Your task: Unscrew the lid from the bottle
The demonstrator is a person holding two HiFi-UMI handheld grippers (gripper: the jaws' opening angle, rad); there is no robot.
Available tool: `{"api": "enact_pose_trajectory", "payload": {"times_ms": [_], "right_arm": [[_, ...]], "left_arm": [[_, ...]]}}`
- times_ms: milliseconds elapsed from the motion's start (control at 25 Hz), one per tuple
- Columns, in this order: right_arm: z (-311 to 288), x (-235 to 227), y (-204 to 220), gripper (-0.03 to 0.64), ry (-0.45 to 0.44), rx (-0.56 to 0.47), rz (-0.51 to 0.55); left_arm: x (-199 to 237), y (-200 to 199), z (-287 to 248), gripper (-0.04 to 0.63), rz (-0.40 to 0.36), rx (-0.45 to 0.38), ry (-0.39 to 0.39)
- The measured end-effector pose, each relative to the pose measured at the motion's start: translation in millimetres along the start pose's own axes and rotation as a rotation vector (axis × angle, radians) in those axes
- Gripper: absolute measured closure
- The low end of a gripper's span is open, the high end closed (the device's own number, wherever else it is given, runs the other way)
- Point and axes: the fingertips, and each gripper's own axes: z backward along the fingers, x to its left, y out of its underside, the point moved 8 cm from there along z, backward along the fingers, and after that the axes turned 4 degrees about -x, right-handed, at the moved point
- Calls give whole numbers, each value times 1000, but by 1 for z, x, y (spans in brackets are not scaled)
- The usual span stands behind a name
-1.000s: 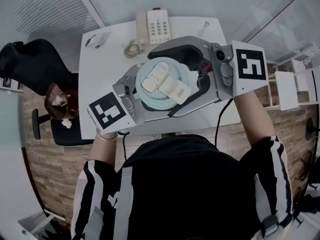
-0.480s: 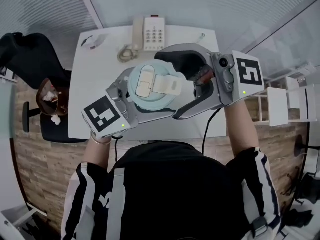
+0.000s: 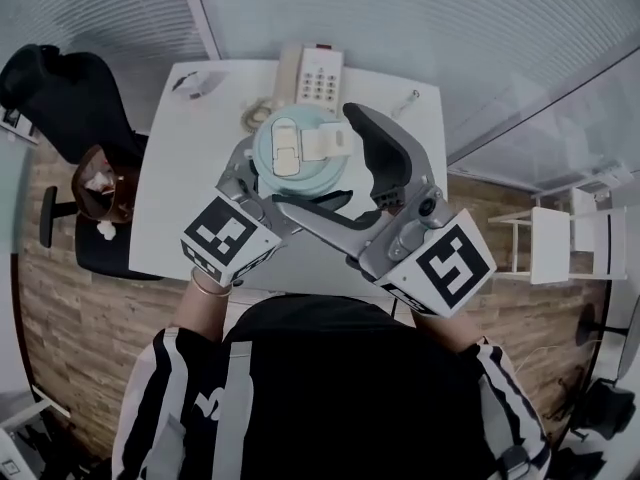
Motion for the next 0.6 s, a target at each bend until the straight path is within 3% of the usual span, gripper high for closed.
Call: {"api": "enact_pose_trajectory", "payload": {"times_ms": [200, 320, 600], "right_arm": [[-15, 8, 3, 175, 60, 29, 21], [-11, 5, 4, 176, 7, 37, 7], [-1, -1, 3, 178, -325, 43, -66]], "left_arm": [[-2, 4, -4, 149, -5, 24, -53], [-2, 2, -5, 147, -35, 30, -42], [-14, 2, 2, 147, -23, 18, 243]]}}
